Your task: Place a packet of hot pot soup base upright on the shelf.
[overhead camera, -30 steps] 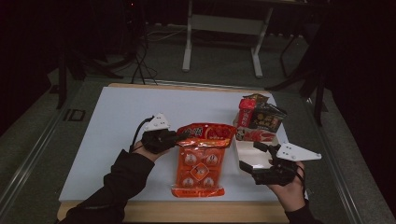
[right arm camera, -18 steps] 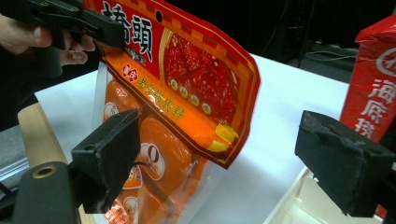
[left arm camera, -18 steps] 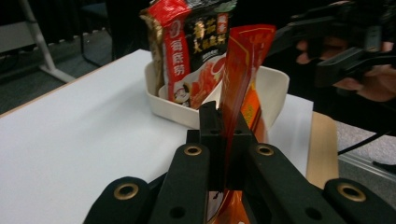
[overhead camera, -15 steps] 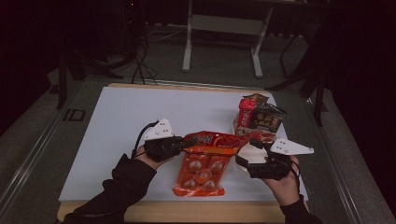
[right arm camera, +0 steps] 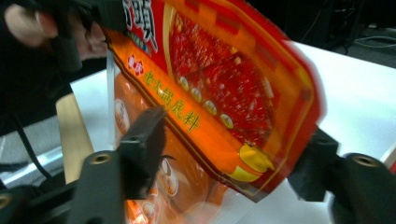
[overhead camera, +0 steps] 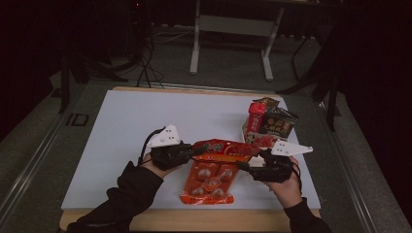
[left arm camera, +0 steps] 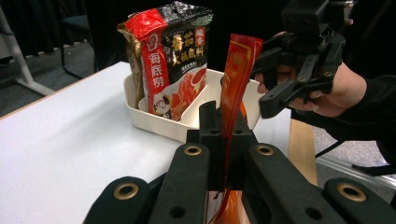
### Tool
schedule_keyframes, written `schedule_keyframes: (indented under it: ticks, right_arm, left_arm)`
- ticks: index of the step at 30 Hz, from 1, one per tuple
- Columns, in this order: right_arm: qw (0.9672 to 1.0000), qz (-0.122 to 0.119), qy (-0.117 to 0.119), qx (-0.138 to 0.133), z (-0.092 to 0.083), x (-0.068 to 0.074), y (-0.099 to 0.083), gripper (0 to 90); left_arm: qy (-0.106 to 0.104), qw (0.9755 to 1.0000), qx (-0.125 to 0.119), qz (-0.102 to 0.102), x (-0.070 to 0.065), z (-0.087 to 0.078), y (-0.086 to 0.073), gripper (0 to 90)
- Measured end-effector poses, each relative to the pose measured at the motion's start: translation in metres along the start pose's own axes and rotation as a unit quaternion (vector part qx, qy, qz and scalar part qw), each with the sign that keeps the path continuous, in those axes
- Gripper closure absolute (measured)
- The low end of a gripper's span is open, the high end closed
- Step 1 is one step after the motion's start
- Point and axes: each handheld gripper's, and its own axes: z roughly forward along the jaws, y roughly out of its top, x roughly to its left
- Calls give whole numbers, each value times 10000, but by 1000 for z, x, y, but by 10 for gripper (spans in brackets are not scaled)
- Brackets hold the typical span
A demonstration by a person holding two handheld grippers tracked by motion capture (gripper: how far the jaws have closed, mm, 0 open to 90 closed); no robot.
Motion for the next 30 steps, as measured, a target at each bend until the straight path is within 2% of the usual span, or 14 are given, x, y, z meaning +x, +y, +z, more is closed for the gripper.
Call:
schedule_keyframes:
  ticks: [3,6,12,14,15,17,19,20,21,23,26,30]
  right_arm:
    - [10000,-20,1,9,1,0,0,455]
    - [9999,50,105,-119,-1,-3,-1,506]
    - [9995,-79,262,-173,-1,-1,-3,629]
    - [9994,-112,275,-163,-1,-1,-3,639]
    - [9995,-130,252,-146,-1,0,-3,680]
    - [9996,-142,187,-139,-1,0,-3,703]
    - [9997,-171,143,-91,-1,1,-2,796]
    - [9997,-157,203,-56,-2,1,-2,873]
    - [9996,-160,250,-8,-1,1,-2,895]
    - [9995,-129,277,47,-2,3,-1,899]
    - [9989,-35,467,92,-6,6,3,900]
    - [9984,-237,486,141,-13,19,13,900]
  left_arm:
    - [5,10000,4,-4,0,-1,-1,898]
    - [2,10000,-4,-42,1,-2,-2,897]
    - [3,9999,-26,-170,5,-3,-4,896]
    - [-1,9999,-33,-165,4,-2,-5,896]
    - [-2,9999,-30,-168,4,-3,-4,896]
    - [-29,9999,-36,-160,3,-3,-4,896]
    - [-40,9999,-27,-155,1,-3,-3,896]
    - [-64,9998,-23,-164,1,-3,-3,896]
    - [-60,9998,-14,-166,1,-3,-3,896]
    - [-59,9998,9,-174,1,-4,-3,896]
    - [-115,9998,-37,-164,3,-7,-5,894]
    - [-208,9996,-136,-139,5,-14,-5,869]
